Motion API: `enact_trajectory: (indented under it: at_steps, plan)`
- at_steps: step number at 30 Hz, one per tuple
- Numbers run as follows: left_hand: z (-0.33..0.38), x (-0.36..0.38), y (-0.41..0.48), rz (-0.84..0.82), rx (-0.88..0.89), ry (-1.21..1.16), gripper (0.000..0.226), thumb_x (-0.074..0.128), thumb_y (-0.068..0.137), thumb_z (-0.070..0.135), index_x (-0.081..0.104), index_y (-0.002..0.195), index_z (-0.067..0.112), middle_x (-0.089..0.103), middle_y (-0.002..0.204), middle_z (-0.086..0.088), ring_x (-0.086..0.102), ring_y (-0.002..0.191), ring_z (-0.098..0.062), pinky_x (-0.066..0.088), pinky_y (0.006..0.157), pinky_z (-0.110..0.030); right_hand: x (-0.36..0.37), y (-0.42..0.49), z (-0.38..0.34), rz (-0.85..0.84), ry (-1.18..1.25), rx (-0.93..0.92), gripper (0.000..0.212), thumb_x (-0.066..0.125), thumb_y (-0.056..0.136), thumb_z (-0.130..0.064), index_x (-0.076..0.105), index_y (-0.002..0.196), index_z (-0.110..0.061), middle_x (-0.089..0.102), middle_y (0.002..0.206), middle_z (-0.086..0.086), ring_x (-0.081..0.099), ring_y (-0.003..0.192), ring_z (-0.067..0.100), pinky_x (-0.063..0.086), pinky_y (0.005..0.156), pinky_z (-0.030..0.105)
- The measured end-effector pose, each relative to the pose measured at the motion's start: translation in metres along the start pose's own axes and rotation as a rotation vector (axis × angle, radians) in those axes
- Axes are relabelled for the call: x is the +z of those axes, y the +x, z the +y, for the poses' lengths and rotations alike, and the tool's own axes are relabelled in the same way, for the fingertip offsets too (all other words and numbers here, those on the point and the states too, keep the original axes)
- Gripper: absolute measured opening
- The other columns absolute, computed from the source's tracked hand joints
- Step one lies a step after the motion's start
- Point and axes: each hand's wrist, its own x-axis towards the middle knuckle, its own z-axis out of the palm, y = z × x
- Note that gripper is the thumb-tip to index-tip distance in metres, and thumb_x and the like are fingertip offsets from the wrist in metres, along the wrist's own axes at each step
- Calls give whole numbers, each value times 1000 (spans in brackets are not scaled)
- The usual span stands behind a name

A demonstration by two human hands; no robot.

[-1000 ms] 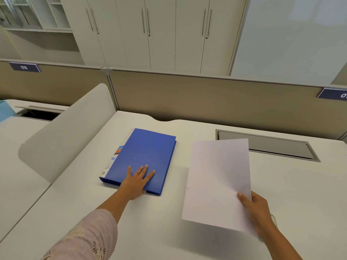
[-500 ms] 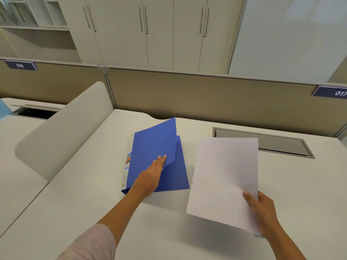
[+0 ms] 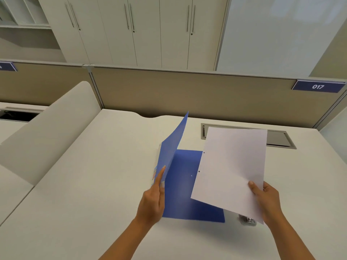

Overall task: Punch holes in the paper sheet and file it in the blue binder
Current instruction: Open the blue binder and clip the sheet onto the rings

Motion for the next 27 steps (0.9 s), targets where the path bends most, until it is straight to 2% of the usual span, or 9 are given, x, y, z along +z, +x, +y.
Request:
enact_trajectory:
  at_steps: [3,6,9,11,13,15,18,23,27]
  plan:
    - [7,0,-12,55,-68,-112,77,21,96,61,53,115,-7,41,51,14,29,39,-9,23,39,-19,-4,-2,6,-6,-19,-1,17,62,90,-21,63,103,-11,66,99,8,60,84,30,45,76,40]
    - [19,-3,-24,188,-91,-192,50,27,94,62,55,98,21,50,58,11,39,42,-7,33,39,-20,-5,-3,13,-21,-46,2,21,61,90,-21,62,106,-8,65,100,8,60,83,27,44,75,39]
    - [32,-7,-37,309,-209,-287,45,33,95,56,51,113,20,65,82,24,60,66,5,48,57,-10,-3,-3,21,-31,-67,13,20,61,90,-23,63,105,-9,67,100,8,62,86,28,46,75,40]
    - [35,-9,-47,386,-246,-310,60,34,91,64,44,123,15,62,100,38,60,89,14,46,73,-2,-3,-2,26,-42,-93,19,18,61,90,-24,64,102,-11,68,100,8,63,87,30,49,76,41]
    - [34,-13,-53,462,-259,-337,54,37,91,63,41,128,24,56,112,40,55,102,16,42,84,-2,-2,-1,32,-49,-124,27,16,61,89,-25,65,100,-13,69,99,8,64,87,30,52,79,44]
    - [28,-18,-55,571,-244,-370,39,43,93,51,36,129,38,53,124,30,54,110,8,43,93,-10,0,-3,36,-55,-158,31,15,60,90,-24,65,99,-13,69,98,7,64,87,29,51,79,44]
    - [20,-24,-56,748,-188,-382,47,49,94,41,23,131,29,44,137,0,53,118,-15,46,97,-27,6,-7,42,-65,-213,47,20,58,91,-24,63,106,-12,67,101,7,63,87,27,48,77,39]
    - [4,-35,-63,761,-133,-58,50,50,91,10,20,130,13,20,143,-32,32,132,-43,43,105,-40,19,-14,55,-97,-285,40,22,59,90,-24,62,108,-13,64,107,6,62,91,27,51,82,41]
    - [-19,-49,-69,671,-232,533,56,53,91,15,30,141,15,13,148,-27,9,141,-41,5,115,-56,27,-17,65,-99,-307,94,33,59,90,-28,61,119,-12,66,110,4,63,96,28,51,90,44]
